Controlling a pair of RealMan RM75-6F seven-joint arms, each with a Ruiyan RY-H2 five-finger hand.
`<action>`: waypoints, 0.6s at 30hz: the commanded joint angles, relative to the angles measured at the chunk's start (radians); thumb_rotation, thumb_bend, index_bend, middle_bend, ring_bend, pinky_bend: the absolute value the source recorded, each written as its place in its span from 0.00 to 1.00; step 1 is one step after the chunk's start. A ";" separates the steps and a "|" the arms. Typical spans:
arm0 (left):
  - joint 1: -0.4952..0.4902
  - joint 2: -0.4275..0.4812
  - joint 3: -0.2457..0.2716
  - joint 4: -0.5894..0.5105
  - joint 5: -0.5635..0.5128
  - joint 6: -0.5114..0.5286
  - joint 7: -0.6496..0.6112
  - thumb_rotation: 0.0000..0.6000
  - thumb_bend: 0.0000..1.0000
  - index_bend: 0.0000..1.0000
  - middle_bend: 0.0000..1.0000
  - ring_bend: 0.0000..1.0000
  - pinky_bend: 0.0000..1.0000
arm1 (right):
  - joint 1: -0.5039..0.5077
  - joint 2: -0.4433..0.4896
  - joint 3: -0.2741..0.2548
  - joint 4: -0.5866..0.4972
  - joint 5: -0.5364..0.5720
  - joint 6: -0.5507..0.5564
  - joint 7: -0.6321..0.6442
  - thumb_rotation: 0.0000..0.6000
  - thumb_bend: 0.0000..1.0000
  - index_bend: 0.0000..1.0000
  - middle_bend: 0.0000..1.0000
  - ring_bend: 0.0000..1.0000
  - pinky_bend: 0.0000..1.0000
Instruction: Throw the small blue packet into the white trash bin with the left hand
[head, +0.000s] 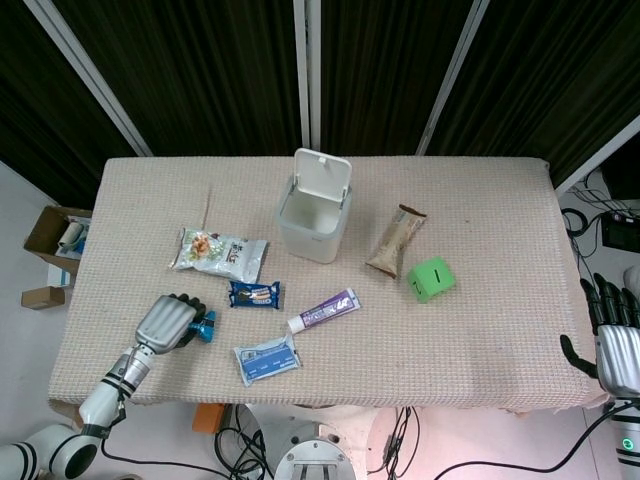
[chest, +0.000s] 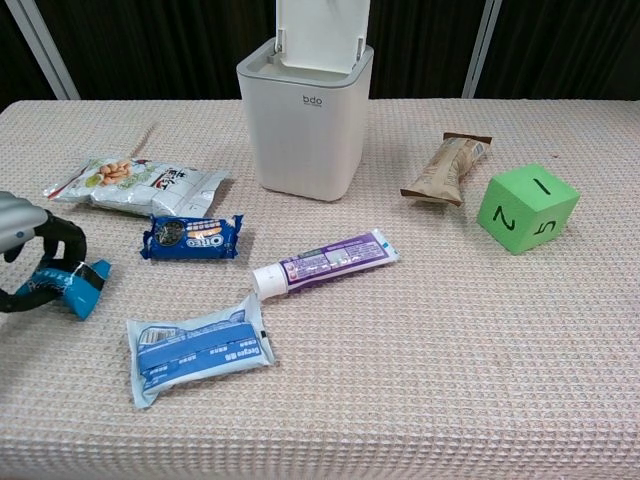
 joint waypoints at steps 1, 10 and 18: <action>0.002 0.000 0.001 -0.001 0.010 0.015 0.003 1.00 0.41 0.61 0.57 0.52 0.64 | -0.001 -0.001 -0.002 0.001 0.001 -0.003 0.001 1.00 0.27 0.00 0.00 0.00 0.00; 0.010 0.043 -0.023 -0.049 0.054 0.112 -0.069 1.00 0.42 0.68 0.63 0.54 0.67 | -0.006 0.005 -0.001 -0.005 -0.004 0.008 0.003 1.00 0.27 0.00 0.00 0.00 0.00; -0.083 0.232 -0.186 -0.271 0.035 0.133 -0.016 1.00 0.42 0.67 0.63 0.54 0.67 | -0.004 0.007 -0.002 -0.018 -0.001 0.000 -0.014 1.00 0.27 0.00 0.00 0.00 0.00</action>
